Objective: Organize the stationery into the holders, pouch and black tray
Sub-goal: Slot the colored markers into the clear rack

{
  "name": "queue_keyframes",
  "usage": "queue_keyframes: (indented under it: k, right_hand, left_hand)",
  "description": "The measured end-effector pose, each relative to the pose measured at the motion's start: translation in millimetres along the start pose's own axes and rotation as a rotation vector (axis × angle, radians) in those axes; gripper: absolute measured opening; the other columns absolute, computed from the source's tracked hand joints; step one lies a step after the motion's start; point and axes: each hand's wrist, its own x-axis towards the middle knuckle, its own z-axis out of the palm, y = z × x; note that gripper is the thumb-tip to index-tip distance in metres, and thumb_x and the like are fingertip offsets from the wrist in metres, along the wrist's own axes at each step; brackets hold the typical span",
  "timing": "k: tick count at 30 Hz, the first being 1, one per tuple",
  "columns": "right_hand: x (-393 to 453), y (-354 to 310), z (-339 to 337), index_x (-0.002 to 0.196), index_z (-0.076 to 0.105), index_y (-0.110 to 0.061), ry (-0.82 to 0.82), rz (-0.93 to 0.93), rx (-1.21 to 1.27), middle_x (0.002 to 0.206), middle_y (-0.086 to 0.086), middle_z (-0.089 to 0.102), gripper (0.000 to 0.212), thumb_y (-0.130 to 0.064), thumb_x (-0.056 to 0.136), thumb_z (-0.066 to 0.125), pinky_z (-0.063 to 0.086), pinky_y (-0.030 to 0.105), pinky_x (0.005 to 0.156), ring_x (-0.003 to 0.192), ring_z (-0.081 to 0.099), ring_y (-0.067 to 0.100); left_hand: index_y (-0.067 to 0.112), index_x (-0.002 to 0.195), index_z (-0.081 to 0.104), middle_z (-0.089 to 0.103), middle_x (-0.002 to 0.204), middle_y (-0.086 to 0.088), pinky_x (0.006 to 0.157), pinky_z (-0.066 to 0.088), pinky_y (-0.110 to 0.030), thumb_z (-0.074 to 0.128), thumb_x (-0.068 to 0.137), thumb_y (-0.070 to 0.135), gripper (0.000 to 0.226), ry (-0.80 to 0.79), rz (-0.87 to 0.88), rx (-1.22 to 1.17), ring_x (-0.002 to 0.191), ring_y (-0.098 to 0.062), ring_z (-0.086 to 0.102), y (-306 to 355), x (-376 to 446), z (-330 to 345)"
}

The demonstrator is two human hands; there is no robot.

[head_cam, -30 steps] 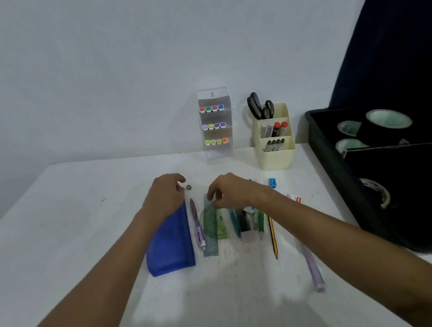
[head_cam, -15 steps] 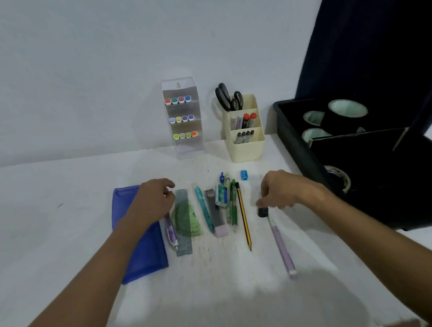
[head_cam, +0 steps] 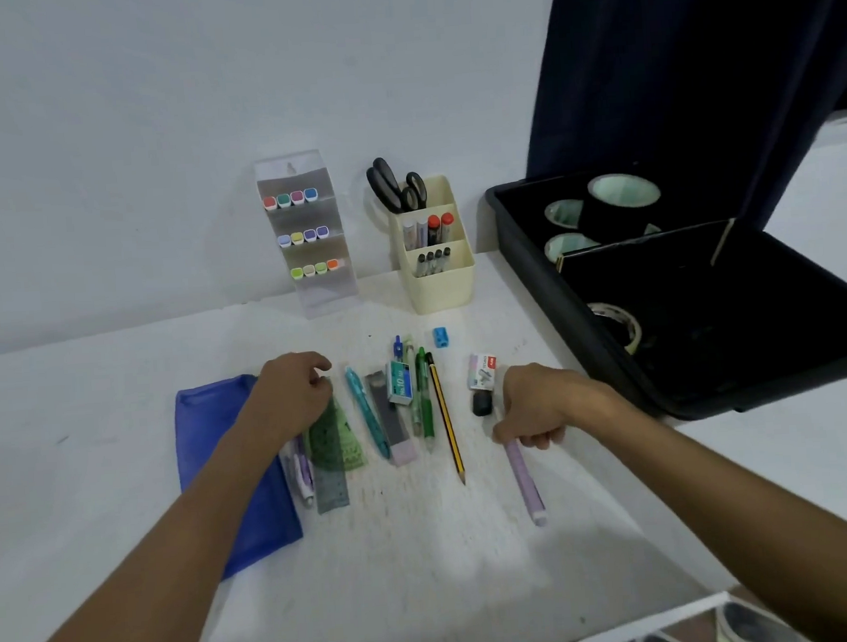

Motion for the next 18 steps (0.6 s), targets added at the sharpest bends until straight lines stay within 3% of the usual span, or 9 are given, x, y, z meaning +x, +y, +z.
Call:
queue_keyframes:
  k: [7,12,18]
  right_hand:
    - [-11,-2,-17,0.085,0.07,-0.001,0.007,-0.072,0.292,0.074,0.013,0.073,0.024,-0.023,0.088,0.061,0.057,0.026,0.057,0.063,0.07,0.02]
    - [-12,-16,-40,0.103,0.064,-0.002,0.104,-0.19,0.504,0.08,0.013,0.068,0.032,-0.028,0.096,0.046,0.057,0.025,0.057,0.063,0.067,0.018]
    - [10,-49,-54,0.118,0.052,-0.025,0.045,-0.33,0.785,0.082,0.007,0.045,0.028,-0.04,0.099,0.04,0.03,0.024,0.042,0.043,0.036,0.01]
  left_hand:
    - [0.012,0.12,0.063,0.066,0.107,-0.008,0.081,0.041,-0.023,0.054,0.09,0.015,0.032,-0.022,-0.007,0.015,0.085,-0.013,0.051,1,4,3]
    - [0.011,0.121,0.062,0.065,0.107,-0.01,0.079,0.039,-0.02,0.053,0.09,0.014,0.032,-0.036,-0.005,0.005,0.084,-0.013,0.05,0,5,3]
    - [0.013,0.123,0.06,0.061,0.106,-0.007,0.079,0.04,-0.021,0.053,0.09,0.014,0.034,0.007,-0.05,-0.031,0.086,-0.014,0.052,-6,21,-6]
